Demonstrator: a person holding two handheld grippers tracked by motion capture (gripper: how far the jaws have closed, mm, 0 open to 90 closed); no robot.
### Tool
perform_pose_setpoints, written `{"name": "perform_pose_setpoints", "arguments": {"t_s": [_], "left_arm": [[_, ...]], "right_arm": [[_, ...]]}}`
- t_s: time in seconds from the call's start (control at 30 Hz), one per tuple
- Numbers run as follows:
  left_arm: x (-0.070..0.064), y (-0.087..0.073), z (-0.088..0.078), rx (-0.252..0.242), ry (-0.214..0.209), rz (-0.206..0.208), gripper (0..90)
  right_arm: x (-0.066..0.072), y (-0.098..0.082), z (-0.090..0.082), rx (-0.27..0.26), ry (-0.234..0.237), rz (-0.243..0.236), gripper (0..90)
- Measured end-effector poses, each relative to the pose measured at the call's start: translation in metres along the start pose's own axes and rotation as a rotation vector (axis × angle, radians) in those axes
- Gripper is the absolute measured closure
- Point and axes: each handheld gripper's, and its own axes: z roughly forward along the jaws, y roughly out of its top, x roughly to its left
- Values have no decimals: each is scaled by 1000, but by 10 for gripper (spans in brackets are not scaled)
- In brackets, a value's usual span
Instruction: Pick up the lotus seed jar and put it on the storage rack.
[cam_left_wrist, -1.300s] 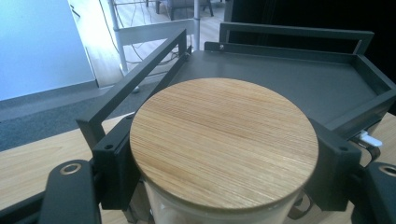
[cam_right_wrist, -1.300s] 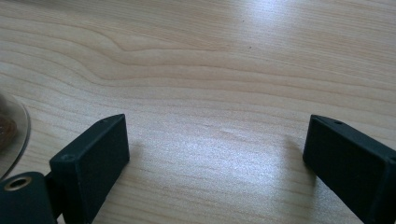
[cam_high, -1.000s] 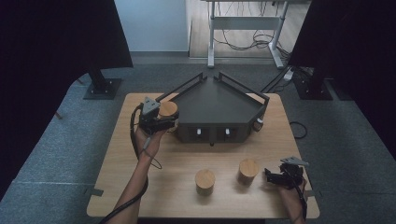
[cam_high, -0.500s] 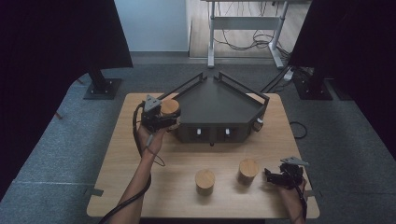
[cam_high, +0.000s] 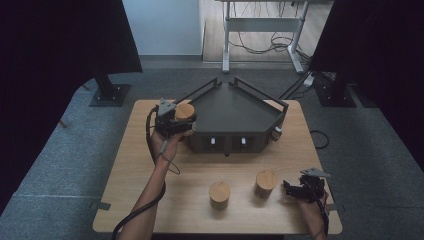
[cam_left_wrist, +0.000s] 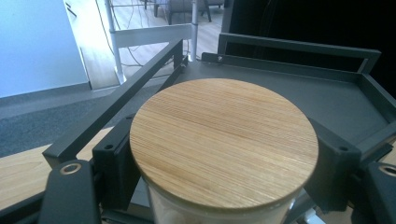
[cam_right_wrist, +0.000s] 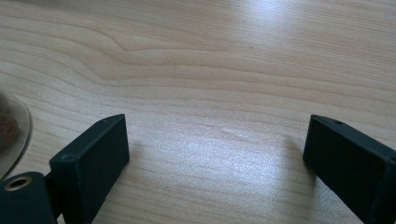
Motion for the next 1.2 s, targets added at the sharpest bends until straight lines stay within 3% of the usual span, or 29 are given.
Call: {"name": "perform_pose_setpoints", "arguments": {"t_s": [1.2], "left_arm": [[-2, 12, 15, -3, 8, 6, 250]], "right_arm": [[1, 0, 0, 0, 8, -7, 63]]}}
